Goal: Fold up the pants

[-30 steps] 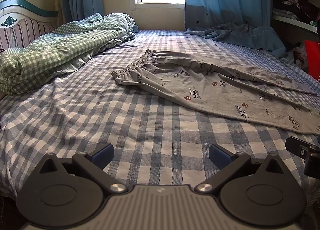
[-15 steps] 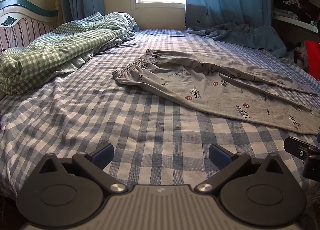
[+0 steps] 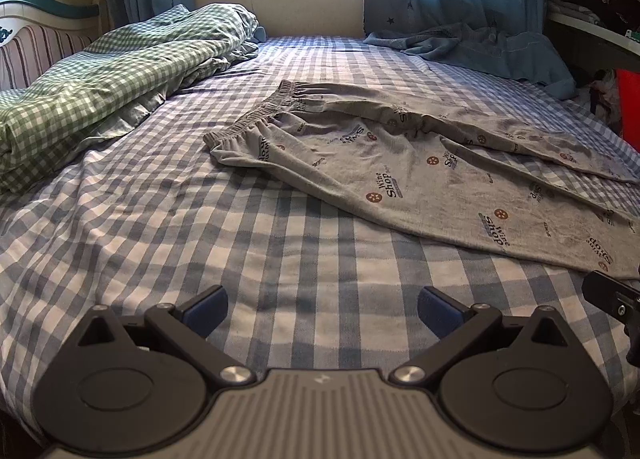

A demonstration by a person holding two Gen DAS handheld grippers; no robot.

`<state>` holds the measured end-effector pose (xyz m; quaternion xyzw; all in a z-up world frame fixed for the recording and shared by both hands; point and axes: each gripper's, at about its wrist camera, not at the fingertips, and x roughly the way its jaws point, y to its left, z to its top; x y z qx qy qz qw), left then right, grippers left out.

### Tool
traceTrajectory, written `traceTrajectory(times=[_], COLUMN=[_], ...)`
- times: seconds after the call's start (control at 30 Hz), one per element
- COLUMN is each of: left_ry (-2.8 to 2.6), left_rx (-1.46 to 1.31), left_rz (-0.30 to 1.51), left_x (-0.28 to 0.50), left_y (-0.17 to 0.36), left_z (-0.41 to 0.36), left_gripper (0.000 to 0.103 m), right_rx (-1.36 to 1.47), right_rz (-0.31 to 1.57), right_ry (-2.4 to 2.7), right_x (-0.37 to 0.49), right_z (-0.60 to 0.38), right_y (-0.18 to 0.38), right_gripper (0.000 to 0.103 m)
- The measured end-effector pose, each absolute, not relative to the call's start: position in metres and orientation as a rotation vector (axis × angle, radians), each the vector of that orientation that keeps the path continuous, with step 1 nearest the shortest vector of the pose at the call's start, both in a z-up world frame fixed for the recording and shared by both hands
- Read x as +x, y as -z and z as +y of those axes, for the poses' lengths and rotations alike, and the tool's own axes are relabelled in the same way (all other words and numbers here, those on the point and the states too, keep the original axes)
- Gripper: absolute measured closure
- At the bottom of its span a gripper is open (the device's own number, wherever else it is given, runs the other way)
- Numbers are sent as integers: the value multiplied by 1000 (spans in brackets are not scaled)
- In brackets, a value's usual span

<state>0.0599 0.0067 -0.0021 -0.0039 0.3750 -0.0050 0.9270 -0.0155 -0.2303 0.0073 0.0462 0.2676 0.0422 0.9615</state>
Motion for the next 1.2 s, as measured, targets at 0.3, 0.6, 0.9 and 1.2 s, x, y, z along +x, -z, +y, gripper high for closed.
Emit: traceTrajectory(times=[0.3, 0.6, 0.9, 1.2], left_ry=[91, 67, 98, 99], left_rx=[19, 89, 71, 256], left_rz=[744, 801, 886, 848], left_x=[165, 285, 368, 487], left_y=[0, -15, -53, -40], left_z=[14, 28, 44, 24], left_gripper=[0, 0, 0, 0], right_rx=[211, 290, 340, 217], right_rz=[545, 614, 689, 725], right_ry=[-81, -37, -19, -202], right_x=[62, 167, 234, 345], right_z=[-265, -287, -285, -323], right_y=[2, -11, -67, -54], right_gripper=[0, 0, 0, 0])
